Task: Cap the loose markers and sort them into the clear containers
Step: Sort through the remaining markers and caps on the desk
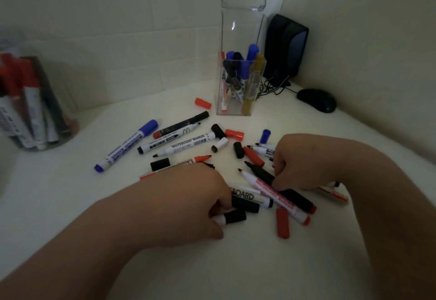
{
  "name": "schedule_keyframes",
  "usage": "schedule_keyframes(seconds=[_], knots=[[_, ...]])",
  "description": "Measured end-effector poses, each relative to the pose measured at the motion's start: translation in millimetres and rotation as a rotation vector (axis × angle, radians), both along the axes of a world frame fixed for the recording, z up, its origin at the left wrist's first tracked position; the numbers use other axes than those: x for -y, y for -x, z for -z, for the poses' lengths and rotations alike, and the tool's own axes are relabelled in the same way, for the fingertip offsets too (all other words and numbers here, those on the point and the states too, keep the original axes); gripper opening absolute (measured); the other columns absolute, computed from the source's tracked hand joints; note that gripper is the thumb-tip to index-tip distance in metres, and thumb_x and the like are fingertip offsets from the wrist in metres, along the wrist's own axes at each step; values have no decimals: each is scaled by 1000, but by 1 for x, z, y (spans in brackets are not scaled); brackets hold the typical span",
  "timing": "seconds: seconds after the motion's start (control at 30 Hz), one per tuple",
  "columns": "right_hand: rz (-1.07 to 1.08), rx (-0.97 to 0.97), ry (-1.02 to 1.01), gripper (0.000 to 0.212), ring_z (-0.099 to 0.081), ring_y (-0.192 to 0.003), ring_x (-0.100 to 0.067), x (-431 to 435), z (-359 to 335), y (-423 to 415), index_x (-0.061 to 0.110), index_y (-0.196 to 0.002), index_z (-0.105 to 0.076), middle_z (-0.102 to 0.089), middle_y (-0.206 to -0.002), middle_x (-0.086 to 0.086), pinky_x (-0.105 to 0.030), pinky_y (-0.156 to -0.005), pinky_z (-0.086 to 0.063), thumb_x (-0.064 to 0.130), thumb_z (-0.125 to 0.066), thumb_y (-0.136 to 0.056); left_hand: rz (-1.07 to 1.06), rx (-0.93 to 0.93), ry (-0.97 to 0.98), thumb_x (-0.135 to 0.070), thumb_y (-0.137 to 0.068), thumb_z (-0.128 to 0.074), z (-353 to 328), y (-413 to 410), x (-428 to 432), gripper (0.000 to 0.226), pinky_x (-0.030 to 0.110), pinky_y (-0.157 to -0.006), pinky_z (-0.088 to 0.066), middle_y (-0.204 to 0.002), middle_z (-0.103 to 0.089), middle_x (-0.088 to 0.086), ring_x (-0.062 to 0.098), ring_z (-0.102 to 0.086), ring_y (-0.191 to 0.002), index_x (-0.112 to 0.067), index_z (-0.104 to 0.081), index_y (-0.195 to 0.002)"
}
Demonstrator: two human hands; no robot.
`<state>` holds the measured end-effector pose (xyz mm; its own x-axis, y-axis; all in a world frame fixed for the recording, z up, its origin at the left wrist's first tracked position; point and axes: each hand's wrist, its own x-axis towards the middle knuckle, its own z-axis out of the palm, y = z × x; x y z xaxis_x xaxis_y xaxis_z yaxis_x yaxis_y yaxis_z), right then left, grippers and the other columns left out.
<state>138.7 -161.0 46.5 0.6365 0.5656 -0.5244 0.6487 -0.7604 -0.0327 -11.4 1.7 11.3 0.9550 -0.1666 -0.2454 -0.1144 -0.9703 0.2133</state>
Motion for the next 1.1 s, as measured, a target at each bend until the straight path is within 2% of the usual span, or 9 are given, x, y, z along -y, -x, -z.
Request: schedule_keyframes(seconds=[0.17,0.3,0.37,0.5,0.67,0.77,0.83,0.97,1.1], knots=[[45,42,-136,19,-60,-74,-10,4,-7,0,22,-76,-65,-65,-82,1,-22,-61,-40,37,-69,-85,-40,15,59,-72,-74,-65,-11,5,-14,42,19,-86,-49,-100,-52,-24,-5,-49,-93,-48,-59,-108],[72,44,-310,20,-56,-67,-11,7,-14,0,21,-71,-64,-60,-74,1,-24,-58,-38,37,-70,-82,-257,288,220,-59,-83,-64,-10,-4,-29,18,16,-69,-43,-85,-56,-21,-4,-53,-77,-42,-61,-88],[69,50,-382,22,-53,-63,-12,6,-13,2,17,-70,-63,-56,-70,1,-25,-57,-38,34,-69,-81,-307,337,191,-44,-92,-63,-3,-11,-35,9,17,-78,-45,-97,-54,-24,-4,-53,-84,-47,-60,-101],[37,57,-446,23,-49,-61,-12,4,-10,6,11,-77,-65,-55,-69,-2,-27,-57,-40,34,-68,-81,-268,236,62,-34,-97,-61,11,-21,-37,35,27,-98,-47,-126,-52,-21,2,-51,-112,-39,-59,-132],[-45,33,-450,23,-46,-53,-7,-1,-6,11,19,-66,-58,-49,-60,6,-24,-53,-36,39,-66,-75,-189,199,25,-44,-96,-58,17,-27,-34,31,34,-100,-46,-122,-47,-18,5,-44,-113,-41,-63,-126],[-173,-319,-477,20,-51,-51,-5,2,-17,31,16,-72,-62,-55,-57,7,-26,-53,-42,37,-65,-71,-215,228,49,-45,-97,-57,21,-32,-32,25,32,-95,-48,-118,-44,-18,4,-44,-105,-40,-64,-120],[-352,-619,-393,16,-59,-59,-16,-6,-12,58,10,-84,-64,-62,-68,-4,-28,-55,-48,24,-68,-81,-293,289,142,-42,-98,-57,21,-35,-32,25,21,-91,-44,-117,-46,-18,1,-47,-99,-34,-65,-120],[-524,-576,-332,40,-50,-65,-7,-33,21,91,6,-99,-64,-66,-92,-8,-2,-63,-33,39,-43,-92,-525,547,393,-36,-97,-60,14,-29,-40,16,3,-74,-36,-98,-55,-22,-8,-51,-87,-33,-66,-112],[-488,-611,-371,17,-60,-69,-23,-27,5,84,5,-88,-63,-61,-79,-12,-30,-59,-50,22,-64,-92,-738,711,680,-28,-100,-58,11,-24,-60,26,12,-80,-44,-98,-70,-18,-4,-59,-78,-37,-66,-122]])
